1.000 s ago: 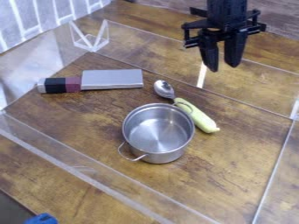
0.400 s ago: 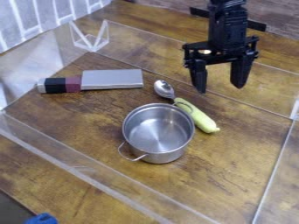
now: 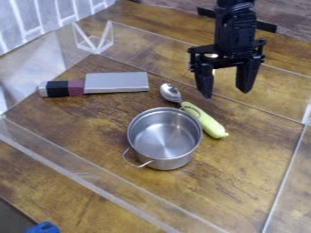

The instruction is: Move the toy knife to the right side of the table

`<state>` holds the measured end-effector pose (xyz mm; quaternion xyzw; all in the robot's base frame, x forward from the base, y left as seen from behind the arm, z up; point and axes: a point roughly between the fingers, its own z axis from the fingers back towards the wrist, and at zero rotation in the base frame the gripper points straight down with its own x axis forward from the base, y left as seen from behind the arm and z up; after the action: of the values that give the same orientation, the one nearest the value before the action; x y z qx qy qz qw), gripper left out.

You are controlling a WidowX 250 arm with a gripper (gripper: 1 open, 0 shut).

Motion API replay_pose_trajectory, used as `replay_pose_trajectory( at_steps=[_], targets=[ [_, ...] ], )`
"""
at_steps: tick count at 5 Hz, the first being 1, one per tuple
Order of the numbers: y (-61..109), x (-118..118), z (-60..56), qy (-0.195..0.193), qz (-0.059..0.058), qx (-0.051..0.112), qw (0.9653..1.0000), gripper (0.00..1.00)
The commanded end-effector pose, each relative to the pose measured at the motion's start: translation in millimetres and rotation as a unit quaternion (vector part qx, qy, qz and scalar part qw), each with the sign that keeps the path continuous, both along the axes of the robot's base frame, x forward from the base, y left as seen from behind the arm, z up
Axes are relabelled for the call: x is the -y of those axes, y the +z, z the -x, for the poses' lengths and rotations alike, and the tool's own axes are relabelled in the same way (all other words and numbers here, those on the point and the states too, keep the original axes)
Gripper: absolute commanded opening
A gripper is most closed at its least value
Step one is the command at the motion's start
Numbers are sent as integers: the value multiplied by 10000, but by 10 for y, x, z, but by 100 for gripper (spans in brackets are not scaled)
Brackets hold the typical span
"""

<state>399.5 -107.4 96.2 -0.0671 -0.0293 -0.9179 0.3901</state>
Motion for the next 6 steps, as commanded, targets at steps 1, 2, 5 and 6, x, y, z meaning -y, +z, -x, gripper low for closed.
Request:
replay_pose_trajectory(
  at_steps=[1,2,5,6],
  targets=[
    [266,24,-1,-106,0,233,9997,100],
    [282,-32,-17,-118,-51,164,9998,100],
    [122,-21,156,-216,-264,-240,9991,100],
    [100,23,178,-75,-309,-364,9988,100]
  ],
)
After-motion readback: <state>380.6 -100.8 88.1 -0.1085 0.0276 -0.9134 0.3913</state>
